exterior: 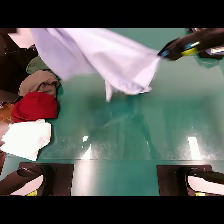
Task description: Fold the shirts.
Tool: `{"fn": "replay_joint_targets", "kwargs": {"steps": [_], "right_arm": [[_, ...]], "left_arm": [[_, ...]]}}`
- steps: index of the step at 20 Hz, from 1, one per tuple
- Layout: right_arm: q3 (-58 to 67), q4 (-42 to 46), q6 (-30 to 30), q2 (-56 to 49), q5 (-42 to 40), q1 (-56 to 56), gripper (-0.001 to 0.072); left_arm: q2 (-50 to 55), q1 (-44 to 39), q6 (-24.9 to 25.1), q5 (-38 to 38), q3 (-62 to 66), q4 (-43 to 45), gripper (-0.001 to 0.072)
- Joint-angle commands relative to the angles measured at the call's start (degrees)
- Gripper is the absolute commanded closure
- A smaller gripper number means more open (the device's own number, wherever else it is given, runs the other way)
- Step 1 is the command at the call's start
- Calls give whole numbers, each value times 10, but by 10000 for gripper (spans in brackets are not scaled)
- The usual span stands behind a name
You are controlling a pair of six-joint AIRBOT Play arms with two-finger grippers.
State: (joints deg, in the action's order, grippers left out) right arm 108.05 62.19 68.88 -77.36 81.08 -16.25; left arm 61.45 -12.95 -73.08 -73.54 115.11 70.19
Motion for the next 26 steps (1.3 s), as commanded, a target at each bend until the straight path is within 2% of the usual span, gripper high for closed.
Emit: {"fn": "replay_joint_targets", "kwargs": {"steps": [1, 6, 9, 12, 18, 21, 23, 24, 25, 26], "right_arm": [[81, 24, 18, 99, 68, 20, 697], [31, 24, 72, 183, 85, 20, 697], [-42, 23, 102, 175, 127, 20, 697], [-118, 23, 107, 115, 150, 20, 697], [-255, 25, 73, -53, -9, 26, 697], [-260, 20, 71, -123, -91, 36, 696], [-238, 18, 71, -157, -107, 48, 695], [-219, 18, 71, -172, -107, 53, 694], [-199, 18, 72, -183, -102, 59, 687], [-177, 18, 74, -191, -94, 64, 531]], "left_arm": [[-51, 1, 16, 7, 41, -120, 686], [-69, 1, 4, -37, 38, -133, 687], [-49, 1, -7, -58, -29, -54, 687], [14, 1, -20, -68, -118, 16, 687], [237, 1, -14, 13, -214, 16, 686], [329, 1, -15, 85, -214, 9, 685], [355, 1, -17, 119, -214, 9, 684], [357, 1, -18, 132, -214, 10, 531], [356, 3, -21, 140, -213, 9, 246], [355, 8, -24, 133, -208, 10, 137]]}}
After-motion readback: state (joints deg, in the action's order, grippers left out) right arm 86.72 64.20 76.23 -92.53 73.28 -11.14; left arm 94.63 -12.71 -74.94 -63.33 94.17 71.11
